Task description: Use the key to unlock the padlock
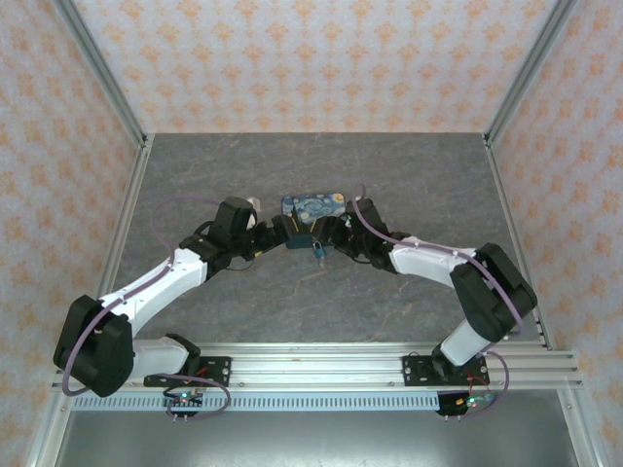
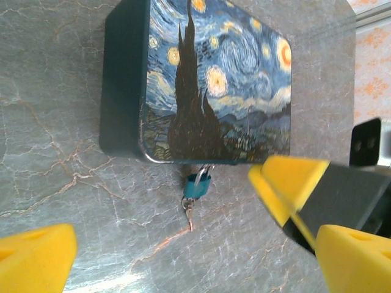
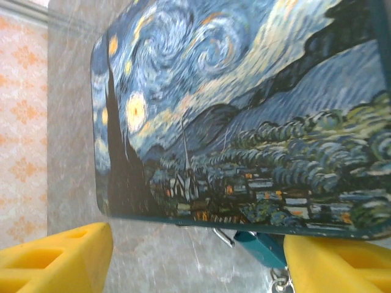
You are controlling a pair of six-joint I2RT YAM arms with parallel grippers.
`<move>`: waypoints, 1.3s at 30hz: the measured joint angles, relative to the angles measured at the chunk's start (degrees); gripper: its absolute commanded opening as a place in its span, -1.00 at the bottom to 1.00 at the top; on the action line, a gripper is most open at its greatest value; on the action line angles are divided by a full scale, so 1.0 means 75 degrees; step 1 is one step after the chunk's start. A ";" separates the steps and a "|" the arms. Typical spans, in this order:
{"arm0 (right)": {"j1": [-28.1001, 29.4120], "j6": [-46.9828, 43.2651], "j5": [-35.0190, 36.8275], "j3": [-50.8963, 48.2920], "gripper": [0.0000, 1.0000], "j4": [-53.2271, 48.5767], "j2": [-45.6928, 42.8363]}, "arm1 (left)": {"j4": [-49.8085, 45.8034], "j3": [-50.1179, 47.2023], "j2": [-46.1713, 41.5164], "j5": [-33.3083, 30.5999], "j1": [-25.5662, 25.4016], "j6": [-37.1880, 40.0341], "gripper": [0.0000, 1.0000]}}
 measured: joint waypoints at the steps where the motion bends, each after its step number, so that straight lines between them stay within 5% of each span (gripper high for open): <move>1: -0.0079 -0.0020 -0.0041 0.0108 0.47 -0.0006 0.0096 | 0.0000 0.0000 0.0000 0.0000 0.0000 0.0023 0.99; 9: -0.0274 -0.0140 -0.0405 0.0341 0.43 -0.0038 0.0216 | -0.0003 0.0000 0.0154 -0.0012 0.0000 0.0067 0.99; 17: -0.0277 -0.0592 -0.0460 -0.1172 0.36 0.0055 -0.0918 | 0.0000 -0.0029 0.0169 -0.0545 0.0000 0.0073 0.99; 24: -0.0277 -0.1399 -0.0350 -0.1376 -0.29 0.0003 -0.0930 | 0.0003 -0.0029 0.0329 -0.0775 0.0000 0.0125 0.99; 39: -0.0268 -0.1743 -0.0609 -0.1352 -0.20 0.0991 0.0449 | 0.0044 -0.0009 0.0816 -0.0595 0.0000 0.0184 0.99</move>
